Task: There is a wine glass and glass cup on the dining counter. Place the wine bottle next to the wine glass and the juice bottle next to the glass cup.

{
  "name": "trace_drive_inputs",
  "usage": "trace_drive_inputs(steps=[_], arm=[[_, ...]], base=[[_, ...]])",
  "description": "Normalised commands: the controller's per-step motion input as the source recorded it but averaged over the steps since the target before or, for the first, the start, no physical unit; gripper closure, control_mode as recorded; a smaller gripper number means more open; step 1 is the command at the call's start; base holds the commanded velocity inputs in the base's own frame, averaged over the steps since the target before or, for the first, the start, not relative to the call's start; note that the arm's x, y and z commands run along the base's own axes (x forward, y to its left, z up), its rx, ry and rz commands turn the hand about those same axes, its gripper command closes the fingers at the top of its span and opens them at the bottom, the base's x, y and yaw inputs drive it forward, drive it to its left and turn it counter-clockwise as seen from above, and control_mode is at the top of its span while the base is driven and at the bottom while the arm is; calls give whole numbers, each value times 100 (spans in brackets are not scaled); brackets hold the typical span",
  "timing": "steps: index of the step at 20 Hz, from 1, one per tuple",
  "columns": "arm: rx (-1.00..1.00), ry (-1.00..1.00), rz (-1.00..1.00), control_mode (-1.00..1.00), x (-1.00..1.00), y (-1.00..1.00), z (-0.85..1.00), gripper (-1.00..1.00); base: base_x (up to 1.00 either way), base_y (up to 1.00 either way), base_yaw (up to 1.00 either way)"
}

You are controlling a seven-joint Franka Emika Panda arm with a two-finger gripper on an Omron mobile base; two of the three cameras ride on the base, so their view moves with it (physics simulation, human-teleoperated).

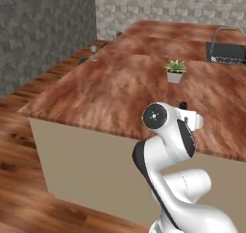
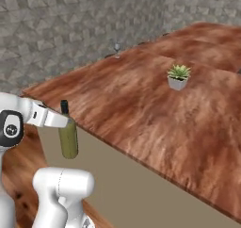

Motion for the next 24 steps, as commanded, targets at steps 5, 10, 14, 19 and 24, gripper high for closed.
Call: trace_drive_inputs(steps=[5, 10, 14, 19, 24], arm=[[0, 0, 0, 100, 0, 0, 0, 100], [0, 0, 0, 100, 0, 0, 0, 100], [0, 0, 0, 100, 0, 0, 0, 100], [0, 0, 0, 100, 0, 0, 0, 100], [0, 0, 0, 100, 0, 0, 0, 100]], base=[[75, 64, 0], [67, 70, 0], [43, 83, -2], [44, 82, -4], [43, 84, -2]])
